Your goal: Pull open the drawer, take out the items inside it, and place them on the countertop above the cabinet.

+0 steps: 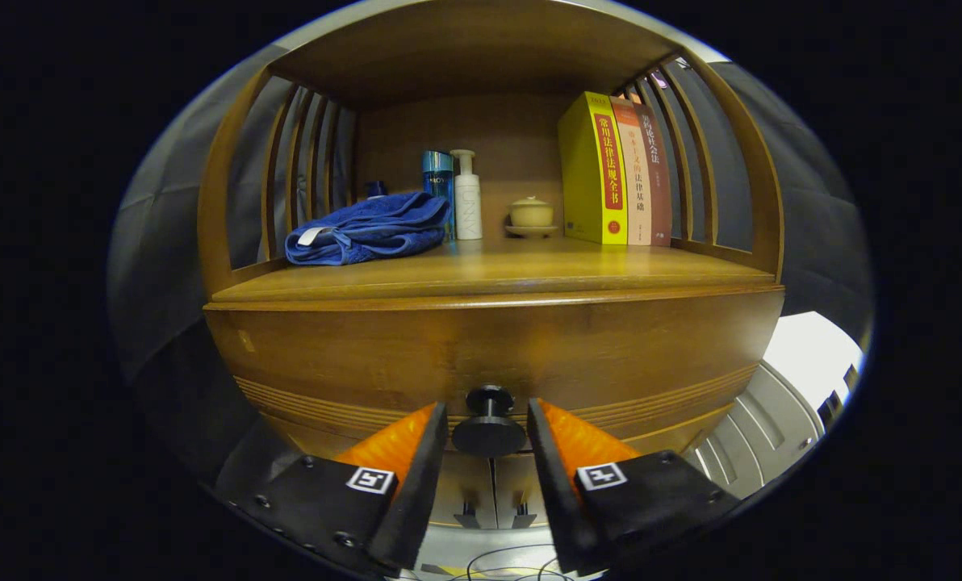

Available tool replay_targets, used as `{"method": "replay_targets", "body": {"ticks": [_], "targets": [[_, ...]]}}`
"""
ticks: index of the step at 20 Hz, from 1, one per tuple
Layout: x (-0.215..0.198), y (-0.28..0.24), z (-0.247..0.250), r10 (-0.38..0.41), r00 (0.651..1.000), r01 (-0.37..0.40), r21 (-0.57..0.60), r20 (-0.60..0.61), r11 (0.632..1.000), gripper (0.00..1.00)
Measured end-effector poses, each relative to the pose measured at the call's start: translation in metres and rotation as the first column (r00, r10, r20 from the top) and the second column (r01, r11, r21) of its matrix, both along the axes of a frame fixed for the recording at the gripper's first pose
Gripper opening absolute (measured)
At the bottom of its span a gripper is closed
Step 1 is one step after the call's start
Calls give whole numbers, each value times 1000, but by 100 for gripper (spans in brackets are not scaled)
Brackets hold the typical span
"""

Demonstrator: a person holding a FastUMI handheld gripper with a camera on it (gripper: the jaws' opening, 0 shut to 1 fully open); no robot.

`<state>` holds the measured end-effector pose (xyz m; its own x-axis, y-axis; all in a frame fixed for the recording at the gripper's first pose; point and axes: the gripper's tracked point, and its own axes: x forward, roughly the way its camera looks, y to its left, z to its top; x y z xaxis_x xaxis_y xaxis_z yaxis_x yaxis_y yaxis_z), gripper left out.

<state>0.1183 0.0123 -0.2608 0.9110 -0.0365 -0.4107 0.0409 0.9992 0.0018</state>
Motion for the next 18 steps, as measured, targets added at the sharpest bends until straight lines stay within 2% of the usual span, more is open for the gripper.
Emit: {"method": "replay_targets", "body": {"ticks": [1,7,9,10,18], "targets": [[0,-1,1,-3,1000,3,1,4,1000,56],[-2,0,0,0,1000,0,-12,-12,1000,49],[-3,0,0,-3,1000,3,-15,-13,1000,49],[-6,0,1,-2,1000,2,-14,-11,1000,46],[-39,2,5,-6,999,6,17,-43,1000,46]]}}
